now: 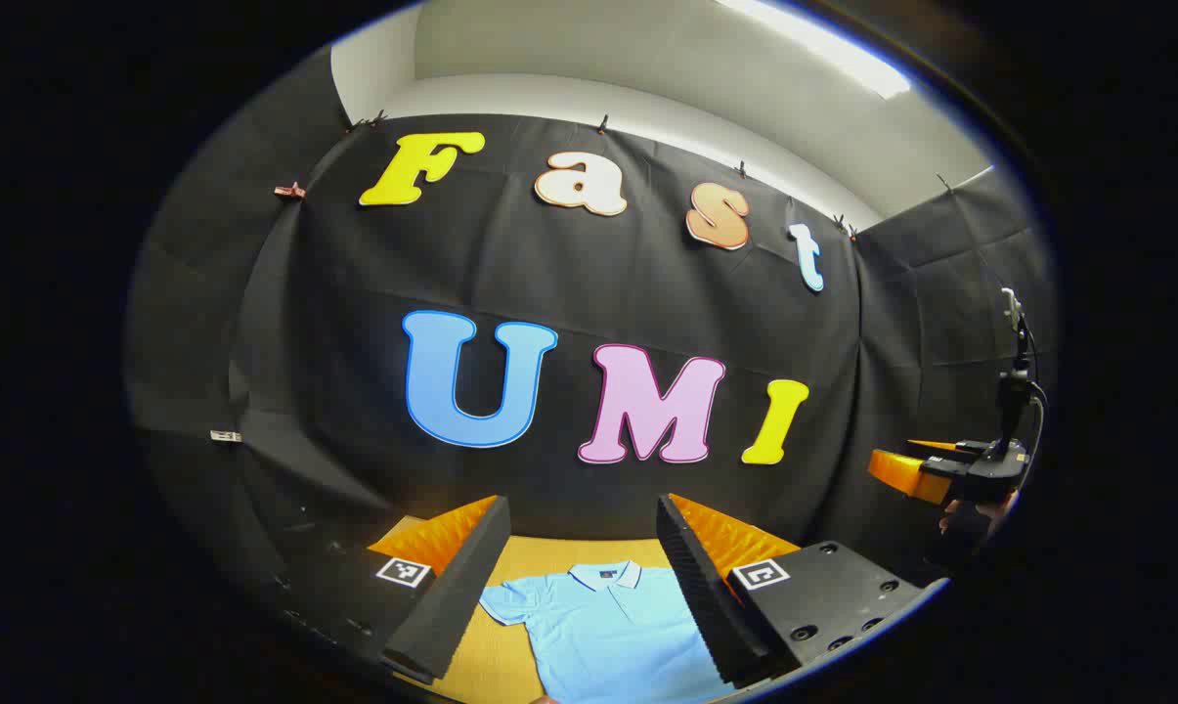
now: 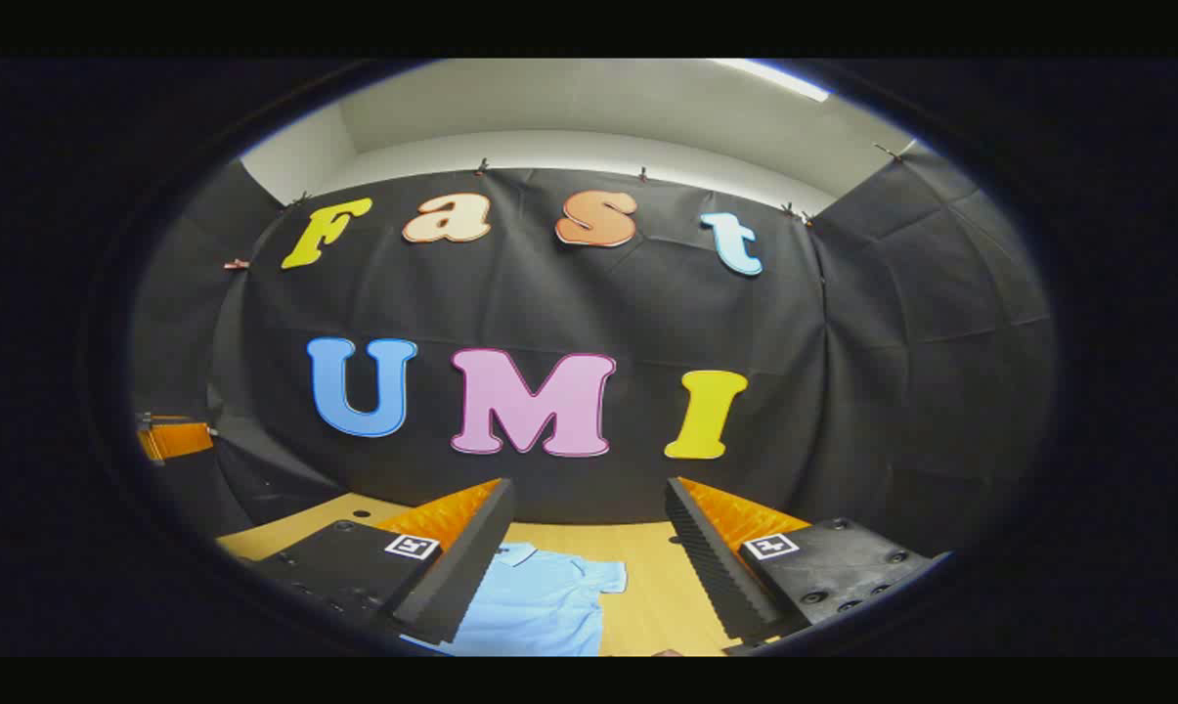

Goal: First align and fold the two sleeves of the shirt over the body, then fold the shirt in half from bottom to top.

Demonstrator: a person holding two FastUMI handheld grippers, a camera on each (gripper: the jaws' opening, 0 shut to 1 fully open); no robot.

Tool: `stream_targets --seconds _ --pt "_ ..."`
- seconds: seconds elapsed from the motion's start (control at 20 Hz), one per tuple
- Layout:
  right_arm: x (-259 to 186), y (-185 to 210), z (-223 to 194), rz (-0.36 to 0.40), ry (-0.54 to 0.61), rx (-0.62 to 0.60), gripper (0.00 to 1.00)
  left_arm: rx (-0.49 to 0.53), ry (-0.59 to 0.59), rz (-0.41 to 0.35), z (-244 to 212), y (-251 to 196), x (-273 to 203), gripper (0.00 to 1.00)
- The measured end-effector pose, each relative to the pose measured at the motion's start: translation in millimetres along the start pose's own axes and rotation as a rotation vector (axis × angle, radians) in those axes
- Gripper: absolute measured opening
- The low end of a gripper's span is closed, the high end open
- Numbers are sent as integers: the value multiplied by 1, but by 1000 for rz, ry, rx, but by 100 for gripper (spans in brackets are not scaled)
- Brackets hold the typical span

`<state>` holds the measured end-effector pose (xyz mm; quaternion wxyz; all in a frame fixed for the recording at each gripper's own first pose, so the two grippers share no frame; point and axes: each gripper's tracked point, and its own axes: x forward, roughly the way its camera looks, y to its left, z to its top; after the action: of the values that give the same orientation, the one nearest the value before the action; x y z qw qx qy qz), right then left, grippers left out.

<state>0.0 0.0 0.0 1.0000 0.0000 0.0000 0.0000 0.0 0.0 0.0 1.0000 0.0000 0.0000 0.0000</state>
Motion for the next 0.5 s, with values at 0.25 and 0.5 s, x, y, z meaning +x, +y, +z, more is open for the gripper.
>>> stream_targets --seconds 0.25,0.5 --pt "-7 7 8 -2 -5 -12 97 11 -20 4 10 12 -9 96" --pt "-15 26 6 34 -4 -14 97 2 -11 37 8 23 -18 96"
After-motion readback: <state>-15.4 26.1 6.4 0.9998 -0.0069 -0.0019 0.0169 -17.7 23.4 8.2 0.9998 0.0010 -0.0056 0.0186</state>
